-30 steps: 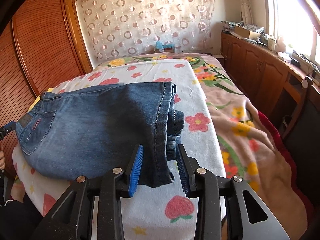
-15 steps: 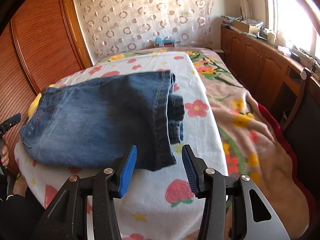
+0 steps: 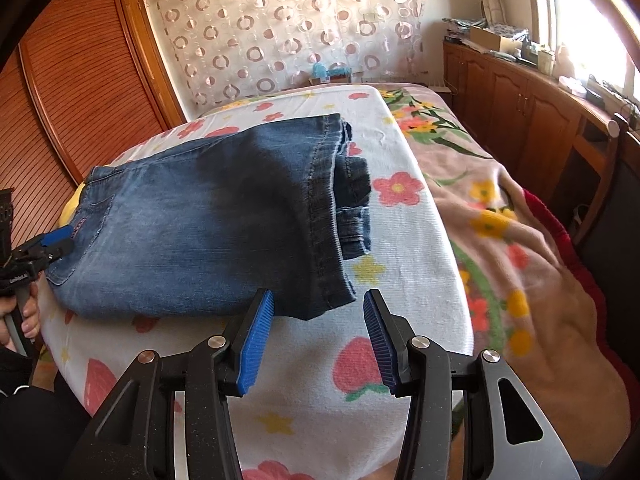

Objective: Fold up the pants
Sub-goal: 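Open both grippers and release the straightened jeans, then grasp the leg hem with the right gripper and fold it toward the waistband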

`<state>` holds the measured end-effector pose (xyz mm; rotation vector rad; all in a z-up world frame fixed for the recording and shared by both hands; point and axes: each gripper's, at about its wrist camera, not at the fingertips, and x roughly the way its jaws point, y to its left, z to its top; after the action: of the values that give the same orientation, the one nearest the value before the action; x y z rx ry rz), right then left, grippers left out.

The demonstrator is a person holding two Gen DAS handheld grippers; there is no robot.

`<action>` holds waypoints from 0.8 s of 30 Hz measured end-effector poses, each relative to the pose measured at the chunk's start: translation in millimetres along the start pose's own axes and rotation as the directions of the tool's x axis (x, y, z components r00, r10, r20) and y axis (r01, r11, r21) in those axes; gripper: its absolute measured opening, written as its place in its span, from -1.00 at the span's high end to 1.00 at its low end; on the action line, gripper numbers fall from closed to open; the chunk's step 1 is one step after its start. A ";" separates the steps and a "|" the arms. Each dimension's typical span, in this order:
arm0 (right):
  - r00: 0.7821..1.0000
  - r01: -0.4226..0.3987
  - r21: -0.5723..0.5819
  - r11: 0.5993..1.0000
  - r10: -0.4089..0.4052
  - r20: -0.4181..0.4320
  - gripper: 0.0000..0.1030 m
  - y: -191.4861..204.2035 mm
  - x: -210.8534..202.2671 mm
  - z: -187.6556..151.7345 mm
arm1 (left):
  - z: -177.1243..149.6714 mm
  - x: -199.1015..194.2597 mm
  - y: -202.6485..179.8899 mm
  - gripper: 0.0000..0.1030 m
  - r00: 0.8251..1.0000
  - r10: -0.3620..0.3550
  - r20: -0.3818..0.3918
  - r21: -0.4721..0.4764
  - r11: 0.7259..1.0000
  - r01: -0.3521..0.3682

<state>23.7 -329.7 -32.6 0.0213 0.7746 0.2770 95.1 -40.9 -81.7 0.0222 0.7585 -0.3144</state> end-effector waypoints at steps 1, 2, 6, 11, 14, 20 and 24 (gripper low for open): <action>1.000 0.000 -0.007 1.000 0.000 0.010 0.13 1.6 -0.2 -0.1 | 0.0 1.2 -1.9 -0.66 1.000 -0.002 -0.004 0.004 1.000 0.002; 1.000 0.009 -0.018 1.000 -0.008 0.027 0.25 2.5 -1.6 -0.4 | 0.1 2.0 -3.8 -0.66 1.000 -0.004 -0.008 0.007 1.000 0.004; 0.999 0.008 -0.020 1.000 -0.007 0.038 0.62 1.1 -0.9 -0.9 | 1.5 0.6 -6.6 -0.66 1.000 -0.005 -0.004 0.015 1.000 0.005; 0.996 -0.023 -0.012 1.000 0.024 0.091 0.90 2.5 -13.0 -0.1 | 0.8 -1.9 -8.4 -0.66 1.000 -0.007 0.001 0.018 1.000 0.007; 0.990 -0.049 -0.034 0.998 0.053 0.127 0.91 11.7 -24.3 6.2 | 1.5 -3.5 -9.2 -0.66 1.000 -0.006 0.007 0.017 1.000 0.006; 0.979 -0.063 -0.135 0.989 0.088 0.186 0.92 40.9 -38.4 30.8 | 0.6 -11.1 -4.8 -0.66 1.000 -0.005 0.026 0.000 1.000 0.005; 0.970 -0.083 -0.221 0.972 0.129 0.203 0.92 69.9 -37.6 51.1 | 0.4 -17.0 2.7 -0.66 0.999 0.005 0.035 -0.018 1.000 -0.004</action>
<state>16.8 -267.7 38.2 -0.1062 0.5246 0.4513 84.6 -33.7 -70.1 0.0020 0.7267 -0.3031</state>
